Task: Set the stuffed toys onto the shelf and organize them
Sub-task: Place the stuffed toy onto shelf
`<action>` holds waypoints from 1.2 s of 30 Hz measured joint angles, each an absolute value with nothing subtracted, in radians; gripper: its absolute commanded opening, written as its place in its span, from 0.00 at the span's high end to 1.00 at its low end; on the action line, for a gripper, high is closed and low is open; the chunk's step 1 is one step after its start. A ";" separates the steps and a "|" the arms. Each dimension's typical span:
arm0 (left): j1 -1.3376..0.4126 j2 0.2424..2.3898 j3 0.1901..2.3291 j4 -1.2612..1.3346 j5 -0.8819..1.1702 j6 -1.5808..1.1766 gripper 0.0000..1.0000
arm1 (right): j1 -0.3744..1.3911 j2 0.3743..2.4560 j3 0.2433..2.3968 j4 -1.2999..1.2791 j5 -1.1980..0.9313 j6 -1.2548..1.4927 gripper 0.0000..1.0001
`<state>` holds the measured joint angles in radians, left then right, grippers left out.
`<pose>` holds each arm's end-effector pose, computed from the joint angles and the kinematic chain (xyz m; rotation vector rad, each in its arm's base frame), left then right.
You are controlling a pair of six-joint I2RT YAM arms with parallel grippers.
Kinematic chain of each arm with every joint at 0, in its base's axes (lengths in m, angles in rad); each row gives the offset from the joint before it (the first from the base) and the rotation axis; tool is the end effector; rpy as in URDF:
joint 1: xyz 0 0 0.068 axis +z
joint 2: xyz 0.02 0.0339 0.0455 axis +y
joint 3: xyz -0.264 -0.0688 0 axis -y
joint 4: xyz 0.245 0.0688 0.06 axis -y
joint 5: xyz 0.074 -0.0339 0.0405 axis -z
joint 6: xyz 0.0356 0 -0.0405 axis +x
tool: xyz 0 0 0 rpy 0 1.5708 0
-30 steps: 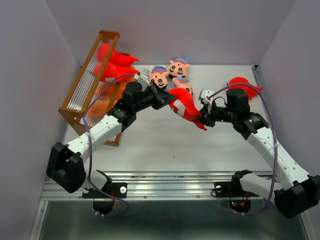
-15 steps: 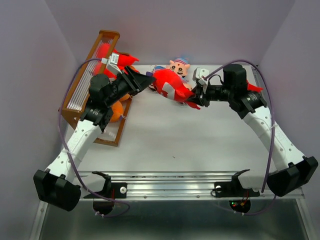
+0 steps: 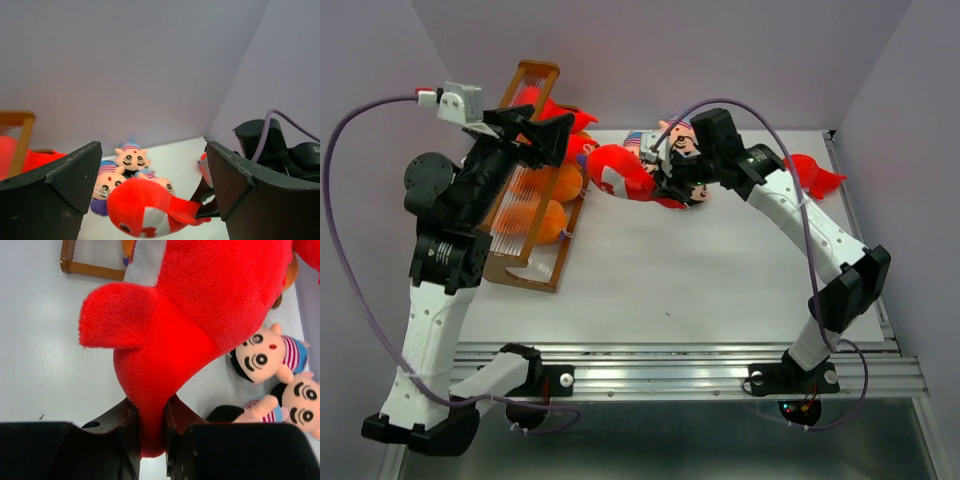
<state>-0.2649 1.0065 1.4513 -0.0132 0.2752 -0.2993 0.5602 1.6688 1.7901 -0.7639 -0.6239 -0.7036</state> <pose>0.1639 -0.0545 0.5414 0.2297 1.1582 -0.6552 0.2974 0.2111 0.4038 -1.5208 1.5010 0.6029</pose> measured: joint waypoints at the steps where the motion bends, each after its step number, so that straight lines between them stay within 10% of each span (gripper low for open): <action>1: -0.265 0.989 1.454 -0.021 0.266 -0.278 0.04 | 0.601 1.698 1.816 -0.767 -0.599 -0.711 0.99; 36: -0.265 0.727 1.354 -0.132 0.123 -0.091 0.03 | 0.965 2.231 2.296 -0.646 -0.189 -0.730 0.97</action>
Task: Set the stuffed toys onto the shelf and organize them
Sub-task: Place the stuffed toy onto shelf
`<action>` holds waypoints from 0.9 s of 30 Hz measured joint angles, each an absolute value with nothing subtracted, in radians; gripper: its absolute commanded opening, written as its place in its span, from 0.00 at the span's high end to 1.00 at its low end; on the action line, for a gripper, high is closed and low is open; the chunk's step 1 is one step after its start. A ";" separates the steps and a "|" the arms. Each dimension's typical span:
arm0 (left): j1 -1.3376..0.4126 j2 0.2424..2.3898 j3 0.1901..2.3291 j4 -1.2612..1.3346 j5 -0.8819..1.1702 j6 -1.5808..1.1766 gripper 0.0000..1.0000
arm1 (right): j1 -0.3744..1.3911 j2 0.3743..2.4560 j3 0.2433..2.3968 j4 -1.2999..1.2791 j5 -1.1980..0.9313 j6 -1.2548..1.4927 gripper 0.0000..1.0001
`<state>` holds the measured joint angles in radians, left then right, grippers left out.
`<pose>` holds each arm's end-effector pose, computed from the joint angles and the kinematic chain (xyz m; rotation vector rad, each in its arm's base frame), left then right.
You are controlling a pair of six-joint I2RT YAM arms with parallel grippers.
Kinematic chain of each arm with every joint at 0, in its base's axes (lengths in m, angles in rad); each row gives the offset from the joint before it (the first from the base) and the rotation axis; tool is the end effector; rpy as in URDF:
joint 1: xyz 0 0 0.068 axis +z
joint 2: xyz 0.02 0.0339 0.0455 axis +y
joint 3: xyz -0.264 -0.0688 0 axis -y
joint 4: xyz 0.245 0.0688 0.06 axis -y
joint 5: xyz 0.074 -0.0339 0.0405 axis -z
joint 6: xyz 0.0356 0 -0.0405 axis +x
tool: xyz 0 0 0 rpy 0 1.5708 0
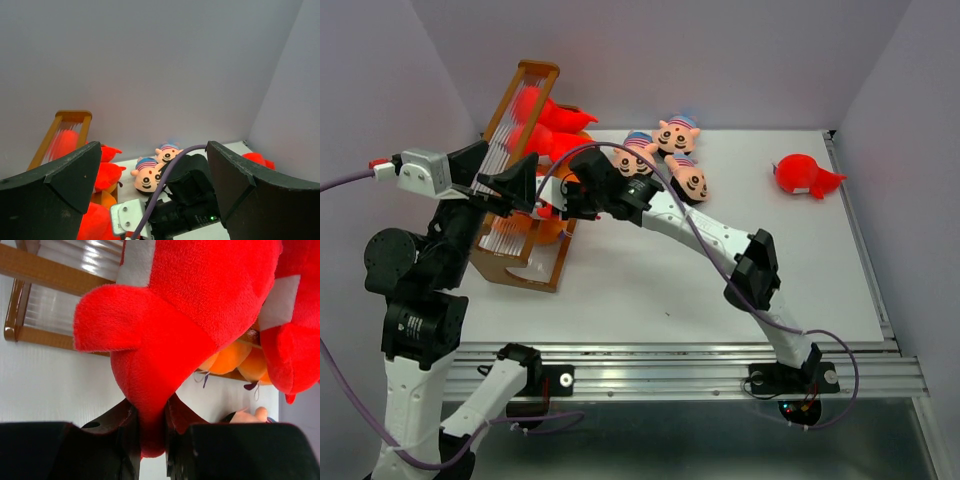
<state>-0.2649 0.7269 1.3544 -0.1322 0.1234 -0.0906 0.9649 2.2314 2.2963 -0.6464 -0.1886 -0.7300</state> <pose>0.0780 -0.0257 0.5333 0.2057 1.0676 -0.3864 0.2870 0.4260 0.3379 -1.6898 1.3453 0.3390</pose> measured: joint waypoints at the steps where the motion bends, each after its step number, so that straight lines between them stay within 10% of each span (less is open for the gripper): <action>1: -0.265 0.724 1.348 -0.133 0.124 -0.092 0.03 | 0.968 2.243 2.302 -0.633 -0.186 -0.731 0.97; 27: -0.265 0.633 1.249 -0.132 0.123 -0.128 0.03 | 0.995 2.397 2.342 -0.344 -0.119 -0.819 0.81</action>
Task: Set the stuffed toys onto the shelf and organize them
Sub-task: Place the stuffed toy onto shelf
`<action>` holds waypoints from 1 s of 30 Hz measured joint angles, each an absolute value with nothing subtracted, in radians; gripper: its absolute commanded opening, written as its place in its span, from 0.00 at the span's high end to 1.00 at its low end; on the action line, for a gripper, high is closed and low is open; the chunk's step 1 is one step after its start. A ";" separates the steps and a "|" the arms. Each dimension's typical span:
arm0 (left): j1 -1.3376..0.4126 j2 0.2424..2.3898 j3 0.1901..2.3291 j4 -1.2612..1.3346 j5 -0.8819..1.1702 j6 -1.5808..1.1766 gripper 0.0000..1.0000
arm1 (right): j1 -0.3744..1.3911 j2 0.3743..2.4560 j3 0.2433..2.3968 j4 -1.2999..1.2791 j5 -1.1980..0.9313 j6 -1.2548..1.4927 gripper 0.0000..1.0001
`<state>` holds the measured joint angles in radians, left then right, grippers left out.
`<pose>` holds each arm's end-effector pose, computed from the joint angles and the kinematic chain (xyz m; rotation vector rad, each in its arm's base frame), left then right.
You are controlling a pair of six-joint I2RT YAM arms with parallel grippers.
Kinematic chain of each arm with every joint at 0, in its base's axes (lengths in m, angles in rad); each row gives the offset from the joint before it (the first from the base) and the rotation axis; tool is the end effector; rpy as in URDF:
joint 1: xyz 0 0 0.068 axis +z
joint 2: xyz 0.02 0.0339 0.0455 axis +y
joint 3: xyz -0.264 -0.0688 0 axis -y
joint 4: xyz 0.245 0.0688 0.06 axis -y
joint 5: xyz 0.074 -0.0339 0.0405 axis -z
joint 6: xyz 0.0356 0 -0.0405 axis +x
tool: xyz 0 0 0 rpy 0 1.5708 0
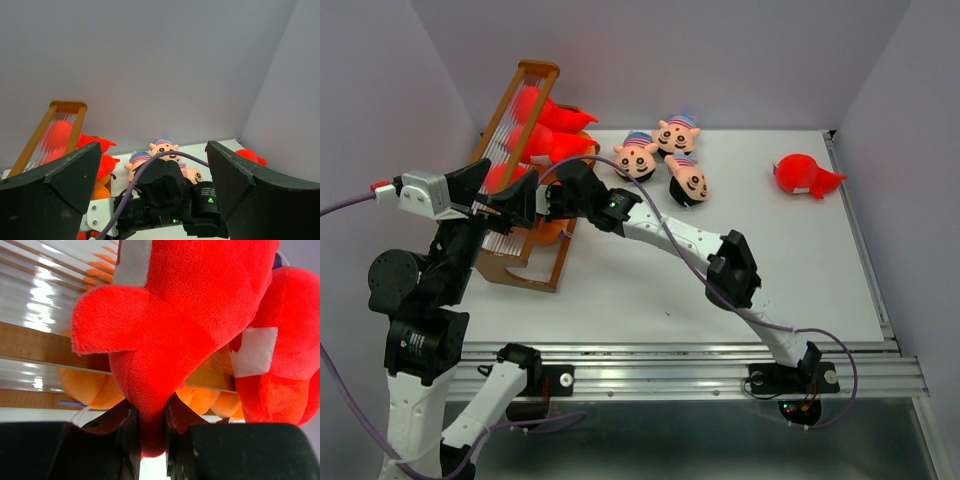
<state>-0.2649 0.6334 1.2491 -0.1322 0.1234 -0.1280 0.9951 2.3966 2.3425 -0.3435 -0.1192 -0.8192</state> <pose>0.0658 -0.0224 0.5111 0.1865 1.0845 -0.4199 0.3028 0.4744 0.2968 -1.6009 1.1526 0.2322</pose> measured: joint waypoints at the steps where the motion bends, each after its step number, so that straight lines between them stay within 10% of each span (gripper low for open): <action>1: -0.265 0.631 1.249 -0.132 0.123 -0.129 0.03 | 0.995 2.399 2.342 -0.339 -0.118 -0.820 0.80; 30: -0.265 0.581 1.219 -0.143 0.123 -0.177 0.03 | 0.995 2.400 2.336 -0.258 -0.025 -0.838 0.11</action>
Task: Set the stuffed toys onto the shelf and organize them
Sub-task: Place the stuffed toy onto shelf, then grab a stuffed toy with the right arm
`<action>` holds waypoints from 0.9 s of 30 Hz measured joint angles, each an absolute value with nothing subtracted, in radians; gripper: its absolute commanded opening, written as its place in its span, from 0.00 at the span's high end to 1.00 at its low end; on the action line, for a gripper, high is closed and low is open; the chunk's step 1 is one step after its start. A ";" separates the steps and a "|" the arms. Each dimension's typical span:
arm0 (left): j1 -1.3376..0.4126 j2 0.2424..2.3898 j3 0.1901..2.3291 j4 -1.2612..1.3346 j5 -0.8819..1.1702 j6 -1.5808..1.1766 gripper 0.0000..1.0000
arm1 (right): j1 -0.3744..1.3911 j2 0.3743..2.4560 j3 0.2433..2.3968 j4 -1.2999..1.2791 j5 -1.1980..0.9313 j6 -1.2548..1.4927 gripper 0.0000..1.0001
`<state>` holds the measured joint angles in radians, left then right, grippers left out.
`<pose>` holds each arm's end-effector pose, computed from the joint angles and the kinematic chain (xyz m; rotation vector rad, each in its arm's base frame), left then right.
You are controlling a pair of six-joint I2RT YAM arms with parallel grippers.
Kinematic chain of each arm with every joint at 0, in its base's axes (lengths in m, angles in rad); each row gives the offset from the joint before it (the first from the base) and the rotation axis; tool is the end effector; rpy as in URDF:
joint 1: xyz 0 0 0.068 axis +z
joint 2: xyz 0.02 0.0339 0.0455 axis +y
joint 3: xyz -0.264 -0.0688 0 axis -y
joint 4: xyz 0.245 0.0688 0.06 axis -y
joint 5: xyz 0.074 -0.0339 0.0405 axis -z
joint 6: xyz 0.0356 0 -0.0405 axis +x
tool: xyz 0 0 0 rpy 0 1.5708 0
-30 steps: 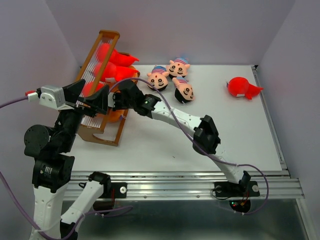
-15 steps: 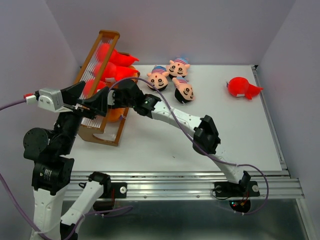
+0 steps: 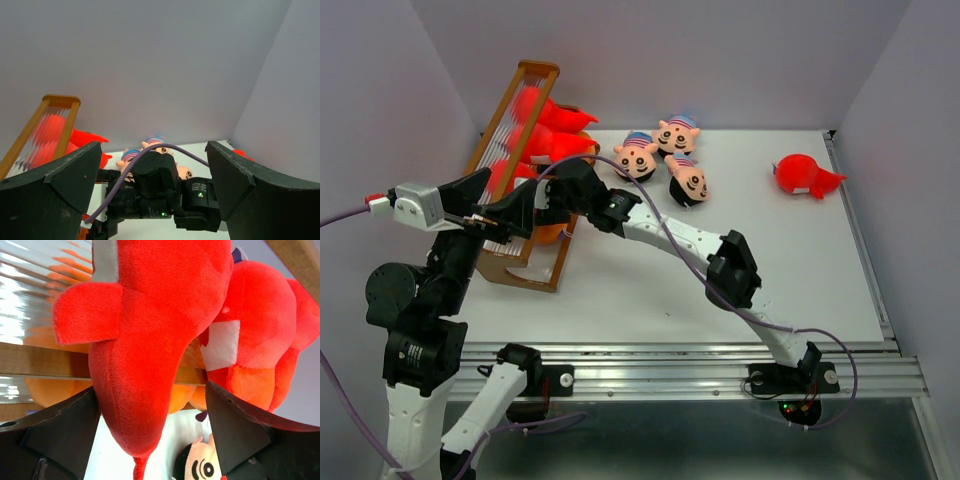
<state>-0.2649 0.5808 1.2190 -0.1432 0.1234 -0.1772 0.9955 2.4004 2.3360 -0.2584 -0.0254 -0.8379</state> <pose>0.0534 -0.0190 0.5044 0.1598 1.0792 -0.4642 0.3078 0.4762 0.3011 -1.5148 1.1396 0.1314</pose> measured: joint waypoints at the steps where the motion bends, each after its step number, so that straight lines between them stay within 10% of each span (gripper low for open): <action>1: -0.265 0.581 1.219 -0.144 0.123 -0.179 0.03 | 0.995 2.400 2.331 -0.253 -0.024 -0.836 0.09; 27: -0.265 0.587 1.217 -0.149 0.124 -0.210 0.03 | 0.995 2.148 2.115 -0.321 -0.079 -0.899 0.00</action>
